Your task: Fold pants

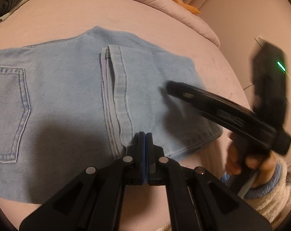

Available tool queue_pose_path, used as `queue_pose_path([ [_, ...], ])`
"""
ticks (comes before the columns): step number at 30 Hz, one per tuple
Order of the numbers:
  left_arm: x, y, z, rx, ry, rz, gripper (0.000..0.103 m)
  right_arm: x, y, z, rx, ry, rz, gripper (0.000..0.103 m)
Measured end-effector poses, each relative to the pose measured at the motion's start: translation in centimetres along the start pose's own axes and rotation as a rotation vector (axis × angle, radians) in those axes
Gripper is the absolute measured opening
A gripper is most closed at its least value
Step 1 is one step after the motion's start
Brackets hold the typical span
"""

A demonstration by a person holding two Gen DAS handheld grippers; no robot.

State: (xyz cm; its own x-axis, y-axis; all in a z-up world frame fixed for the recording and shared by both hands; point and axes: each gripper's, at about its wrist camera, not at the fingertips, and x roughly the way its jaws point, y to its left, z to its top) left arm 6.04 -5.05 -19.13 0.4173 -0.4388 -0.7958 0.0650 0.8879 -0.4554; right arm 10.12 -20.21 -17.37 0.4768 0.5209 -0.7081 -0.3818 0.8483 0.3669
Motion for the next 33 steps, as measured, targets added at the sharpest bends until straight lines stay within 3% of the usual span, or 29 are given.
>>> queue_pose_path([
  [3,0.0,0.1,0.0,0.001,-0.005,-0.006,0.001,3.1,1.3,1.2,-0.013,0.091,-0.012,0.034],
  [10,-0.1,-0.1,-0.1,0.013,-0.010,-0.003,0.001,5.4,4.6,3.3,-0.116,0.132,-0.002,0.034],
  [13,-0.2,-0.1,-0.2,0.015,-0.011,-0.002,0.001,6.4,4.9,3.8,-0.104,0.135,-0.013,0.034],
  [20,-0.2,-0.1,-0.5,0.025,-0.012,0.007,0.001,4.4,3.3,2.8,-0.031,0.088,0.025,0.034],
  [24,-0.3,-0.2,-0.7,0.029,-0.012,0.009,0.001,3.0,2.9,1.0,-0.049,0.106,0.030,0.034],
  [29,-0.4,-0.3,-0.7,0.037,-0.012,0.014,0.001,1.0,2.8,-0.9,-0.121,0.134,0.001,0.034],
  [33,-0.4,-0.2,-0.7,0.041,-0.011,0.017,0.001,-1.4,1.4,-1.0,-0.111,0.085,-0.083,0.034],
])
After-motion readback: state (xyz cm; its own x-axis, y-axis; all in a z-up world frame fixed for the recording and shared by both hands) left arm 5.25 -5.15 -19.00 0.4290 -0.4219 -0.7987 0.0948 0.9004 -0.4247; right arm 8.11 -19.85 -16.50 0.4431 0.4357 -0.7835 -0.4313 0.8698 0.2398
